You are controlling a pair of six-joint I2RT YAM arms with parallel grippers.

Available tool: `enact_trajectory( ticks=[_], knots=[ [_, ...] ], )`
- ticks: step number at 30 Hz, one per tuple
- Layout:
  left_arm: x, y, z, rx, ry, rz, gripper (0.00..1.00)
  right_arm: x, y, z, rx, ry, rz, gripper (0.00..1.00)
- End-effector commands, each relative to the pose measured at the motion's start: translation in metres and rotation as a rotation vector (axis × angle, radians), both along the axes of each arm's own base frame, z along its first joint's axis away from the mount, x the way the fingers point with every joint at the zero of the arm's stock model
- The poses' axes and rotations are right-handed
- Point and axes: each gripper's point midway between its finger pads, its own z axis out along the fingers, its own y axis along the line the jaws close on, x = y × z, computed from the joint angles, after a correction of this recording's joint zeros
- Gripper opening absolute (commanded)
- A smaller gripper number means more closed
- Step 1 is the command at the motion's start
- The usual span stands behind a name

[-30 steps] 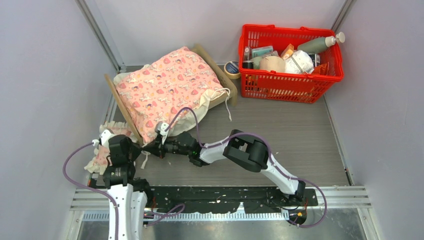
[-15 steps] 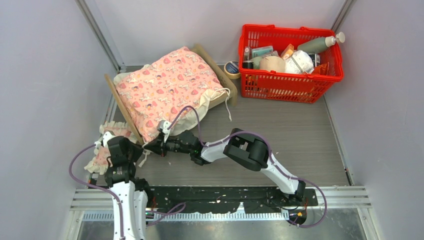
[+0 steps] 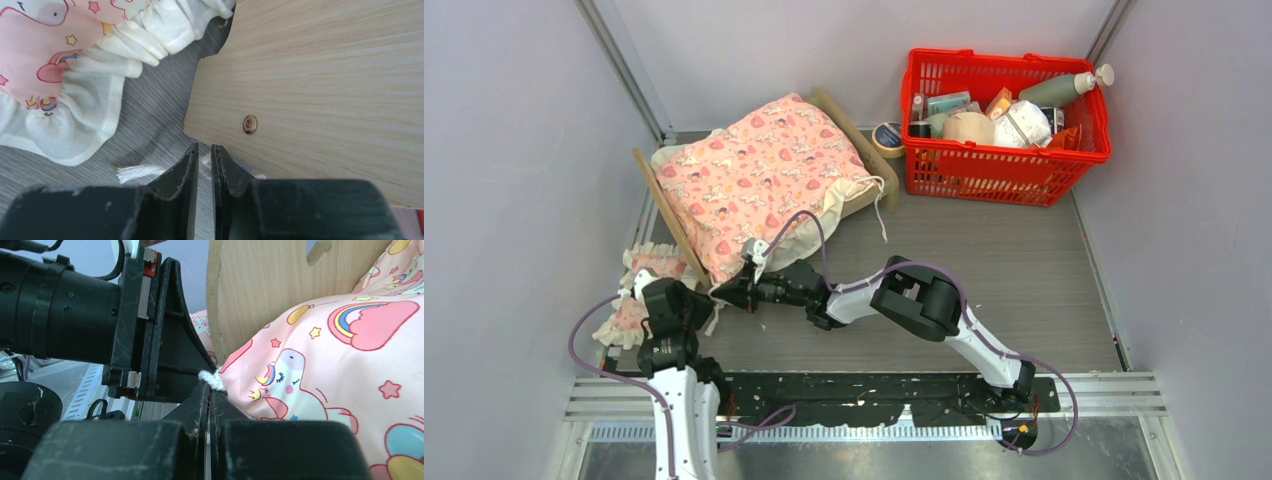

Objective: Set up the pet bed
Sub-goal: Tie the ropes to the bed frame.

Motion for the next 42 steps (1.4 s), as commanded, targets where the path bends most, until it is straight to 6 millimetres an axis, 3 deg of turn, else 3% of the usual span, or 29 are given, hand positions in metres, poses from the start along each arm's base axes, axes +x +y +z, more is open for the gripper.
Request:
enact_trajectory(
  ticks=[1,8,20,33,42],
  knots=[
    [0.009,-0.013,0.009,-0.063,-0.064,-0.045,0.19,0.009,-0.002,0.013,0.065,0.036,-0.023,0.05],
    [0.013,-0.012,0.006,-0.06,-0.081,-0.038,0.18,0.019,-0.003,0.007,0.06,0.108,-0.066,0.19],
    [0.019,-0.01,0.002,-0.063,-0.109,-0.026,0.18,0.013,-0.007,0.011,0.098,0.147,-0.038,0.22],
    [0.024,-0.002,0.006,-0.035,-0.126,0.0,0.18,0.01,-0.007,0.007,0.098,0.145,-0.024,0.34],
    [0.024,0.001,0.004,-0.022,-0.118,0.007,0.18,0.009,-0.004,0.006,0.099,0.141,-0.01,0.35]
  ],
)
